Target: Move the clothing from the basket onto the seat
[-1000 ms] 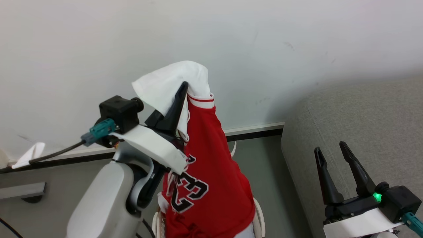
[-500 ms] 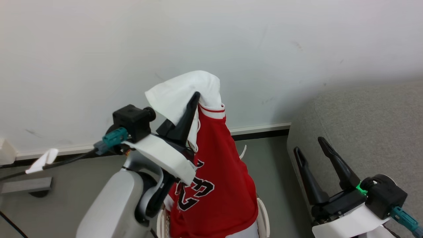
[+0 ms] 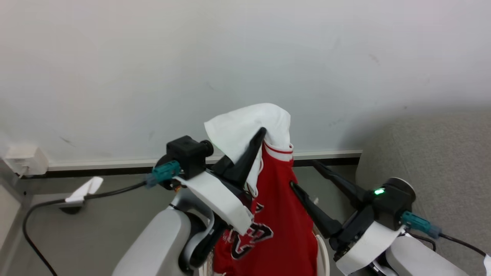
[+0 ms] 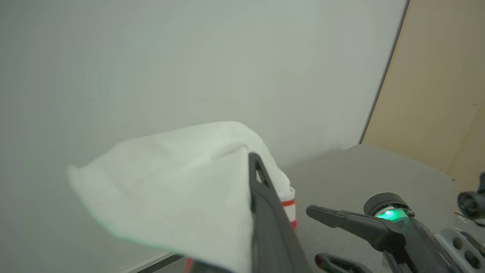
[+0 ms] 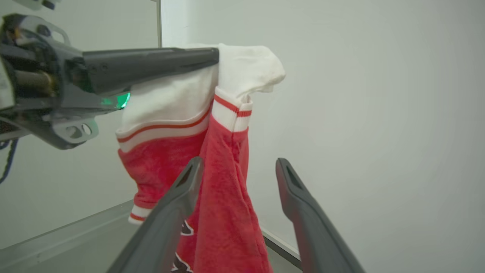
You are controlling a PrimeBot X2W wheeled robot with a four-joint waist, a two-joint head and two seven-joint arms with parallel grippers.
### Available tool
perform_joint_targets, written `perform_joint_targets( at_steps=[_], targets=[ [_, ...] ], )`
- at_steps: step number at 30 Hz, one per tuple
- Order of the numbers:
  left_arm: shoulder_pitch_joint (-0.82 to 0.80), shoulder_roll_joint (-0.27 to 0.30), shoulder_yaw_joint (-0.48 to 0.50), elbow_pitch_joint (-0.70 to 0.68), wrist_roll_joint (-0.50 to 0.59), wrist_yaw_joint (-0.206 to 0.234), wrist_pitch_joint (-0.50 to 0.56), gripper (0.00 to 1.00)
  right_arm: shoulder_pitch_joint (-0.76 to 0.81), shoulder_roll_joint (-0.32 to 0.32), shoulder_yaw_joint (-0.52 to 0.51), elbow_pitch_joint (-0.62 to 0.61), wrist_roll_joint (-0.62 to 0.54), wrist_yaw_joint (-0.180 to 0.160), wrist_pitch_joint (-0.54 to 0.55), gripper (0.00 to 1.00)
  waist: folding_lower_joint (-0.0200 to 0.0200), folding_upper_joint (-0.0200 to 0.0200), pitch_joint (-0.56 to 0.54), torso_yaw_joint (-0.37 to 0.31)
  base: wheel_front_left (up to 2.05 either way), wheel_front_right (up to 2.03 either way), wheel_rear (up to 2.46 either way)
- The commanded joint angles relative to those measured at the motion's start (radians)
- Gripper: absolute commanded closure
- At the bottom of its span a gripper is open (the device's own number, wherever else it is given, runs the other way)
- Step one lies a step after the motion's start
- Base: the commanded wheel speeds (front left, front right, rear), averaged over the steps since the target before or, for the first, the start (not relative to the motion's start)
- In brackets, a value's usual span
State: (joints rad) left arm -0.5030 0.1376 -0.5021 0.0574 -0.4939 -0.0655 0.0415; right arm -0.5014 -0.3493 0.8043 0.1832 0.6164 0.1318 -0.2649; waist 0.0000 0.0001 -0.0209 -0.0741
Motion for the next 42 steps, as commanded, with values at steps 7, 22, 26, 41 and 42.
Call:
perform_joint_targets(
  at_steps=[7, 22, 26, 41, 42],
  targets=[
    [0.016, -0.020, -0.047, 0.015, -0.007, -0.016, -0.005, 1.00, -0.105, -0.021, 0.236, 0.153, 0.179, -0.002, 0.001, 0.00, 0.0000, -0.0001, -0.013, 0.066, 0.00, 0.00, 0.00],
    [-0.008, -0.052, -0.117, -0.059, -0.051, -0.022, 0.036, 1.00, -0.129, 0.098, 0.425, 0.425, 0.388, -0.002, 0.001, 0.00, 0.0000, -0.0001, -0.051, 0.176, 0.00, 0.00, 0.00],
    [-0.007, -0.050, -0.123, -0.074, -0.054, -0.016, 0.044, 1.00, -0.124, 0.143, 0.390, 0.467, 0.379, -0.002, 0.001, 0.87, 0.0000, -0.0001, -0.055, 0.184, 0.00, 0.00, 0.00],
    [0.046, -0.018, -0.086, -0.055, -0.067, 0.021, 0.019, 1.00, -0.051, 0.167, 0.137, 0.377, 0.343, -0.002, 0.001, 1.00, 0.0000, -0.0001, -0.045, 0.135, 0.00, 0.00, 0.00],
    [0.052, -0.013, -0.079, -0.053, -0.068, 0.025, 0.015, 1.00, -0.044, 0.167, 0.112, 0.363, 0.336, -0.002, 0.001, 1.00, 0.0000, -0.0001, -0.043, 0.127, 0.00, 0.00, 0.00]
  ],
)
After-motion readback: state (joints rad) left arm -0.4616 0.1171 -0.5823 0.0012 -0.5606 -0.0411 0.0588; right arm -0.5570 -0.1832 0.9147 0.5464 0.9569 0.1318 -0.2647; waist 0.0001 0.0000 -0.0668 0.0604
